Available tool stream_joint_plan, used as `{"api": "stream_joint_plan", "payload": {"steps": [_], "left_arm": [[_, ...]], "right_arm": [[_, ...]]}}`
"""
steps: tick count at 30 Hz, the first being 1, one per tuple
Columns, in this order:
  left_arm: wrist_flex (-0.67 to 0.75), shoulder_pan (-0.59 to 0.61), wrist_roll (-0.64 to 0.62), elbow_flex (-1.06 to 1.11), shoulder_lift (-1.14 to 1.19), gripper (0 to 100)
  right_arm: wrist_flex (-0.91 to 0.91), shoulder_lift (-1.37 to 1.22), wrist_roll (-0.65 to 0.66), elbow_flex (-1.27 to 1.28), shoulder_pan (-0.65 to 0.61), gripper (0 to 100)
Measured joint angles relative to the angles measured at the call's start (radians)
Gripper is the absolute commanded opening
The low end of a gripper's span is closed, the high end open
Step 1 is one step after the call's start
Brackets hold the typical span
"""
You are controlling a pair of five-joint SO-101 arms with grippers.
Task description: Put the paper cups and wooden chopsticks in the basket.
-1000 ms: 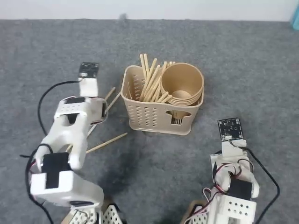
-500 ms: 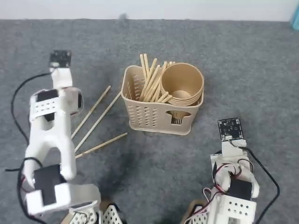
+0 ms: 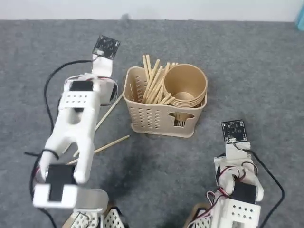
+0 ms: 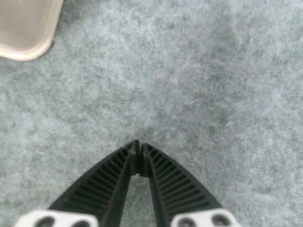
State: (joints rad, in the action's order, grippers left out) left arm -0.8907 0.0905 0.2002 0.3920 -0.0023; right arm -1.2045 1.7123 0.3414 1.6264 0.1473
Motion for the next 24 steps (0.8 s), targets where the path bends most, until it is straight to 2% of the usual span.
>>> {"api": "stream_joint_plan", "payload": {"steps": [4, 10, 14, 24], "left_arm": [[-0.032, 0.017, 0.0, -0.129, 0.161, 17], [-0.184, 0.038, 0.025, -0.359, 0.399, 13], [-0.21, 0.044, 0.064, -0.477, 0.523, 11], [-0.249, 0.044, 0.069, -0.623, 0.658, 10]], "right_arm": [[0.0, 0.0, 0.0, 0.0, 0.0, 0.6], [0.0, 0.0, 0.0, 0.0, 0.0, 0.6], [0.0, 0.0, 0.0, 0.0, 0.0, 0.6], [0.0, 0.0, 0.0, 0.0, 0.0, 0.6]]}}
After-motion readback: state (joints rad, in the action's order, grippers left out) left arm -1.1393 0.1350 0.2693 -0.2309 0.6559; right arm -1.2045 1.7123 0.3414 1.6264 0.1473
